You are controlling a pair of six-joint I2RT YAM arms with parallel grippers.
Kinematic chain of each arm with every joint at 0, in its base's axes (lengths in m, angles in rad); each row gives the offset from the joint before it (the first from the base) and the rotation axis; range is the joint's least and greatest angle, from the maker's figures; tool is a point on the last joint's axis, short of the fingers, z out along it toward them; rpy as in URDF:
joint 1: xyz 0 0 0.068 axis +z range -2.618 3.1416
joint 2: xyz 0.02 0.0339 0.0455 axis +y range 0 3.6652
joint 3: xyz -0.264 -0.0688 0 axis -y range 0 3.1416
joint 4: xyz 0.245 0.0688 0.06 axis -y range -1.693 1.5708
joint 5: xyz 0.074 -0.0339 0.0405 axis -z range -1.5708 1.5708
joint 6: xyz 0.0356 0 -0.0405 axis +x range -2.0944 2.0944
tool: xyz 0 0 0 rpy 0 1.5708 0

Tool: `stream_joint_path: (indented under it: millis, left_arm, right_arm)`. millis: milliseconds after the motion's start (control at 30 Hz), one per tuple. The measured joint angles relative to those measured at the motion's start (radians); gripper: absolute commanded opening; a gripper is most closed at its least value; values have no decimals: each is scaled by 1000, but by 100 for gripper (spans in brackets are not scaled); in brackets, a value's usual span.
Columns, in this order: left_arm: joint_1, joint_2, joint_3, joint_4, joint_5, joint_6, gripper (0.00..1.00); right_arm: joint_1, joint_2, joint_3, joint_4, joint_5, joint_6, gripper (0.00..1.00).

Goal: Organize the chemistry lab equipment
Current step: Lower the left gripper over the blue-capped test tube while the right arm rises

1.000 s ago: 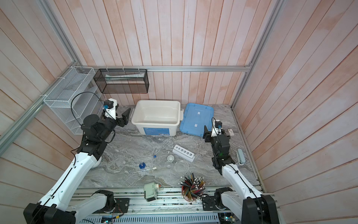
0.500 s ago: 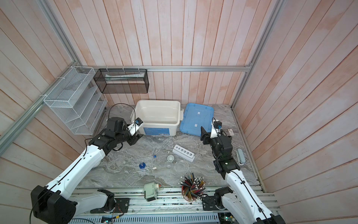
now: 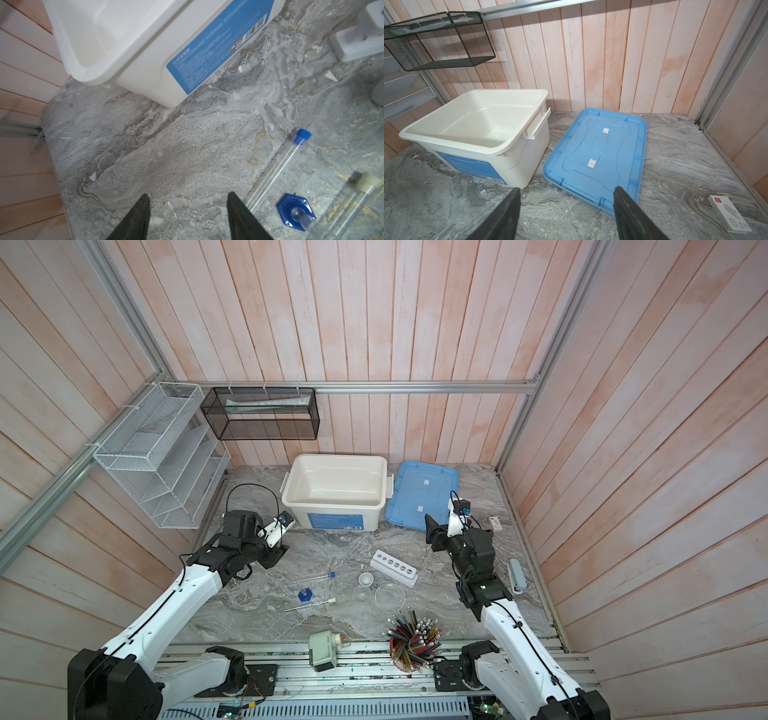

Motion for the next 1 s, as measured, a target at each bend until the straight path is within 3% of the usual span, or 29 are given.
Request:
stream_joint_path:
  millis: [500, 1000]
  left_arm:
    - [53, 102, -36, -85, 84, 221, 62]
    - [-45, 263, -34, -132, 92, 319, 62]
  right_arm:
    - [0, 80, -7, 32, -75, 32, 69]
    - [0, 116, -7, 27, -135, 34, 68]
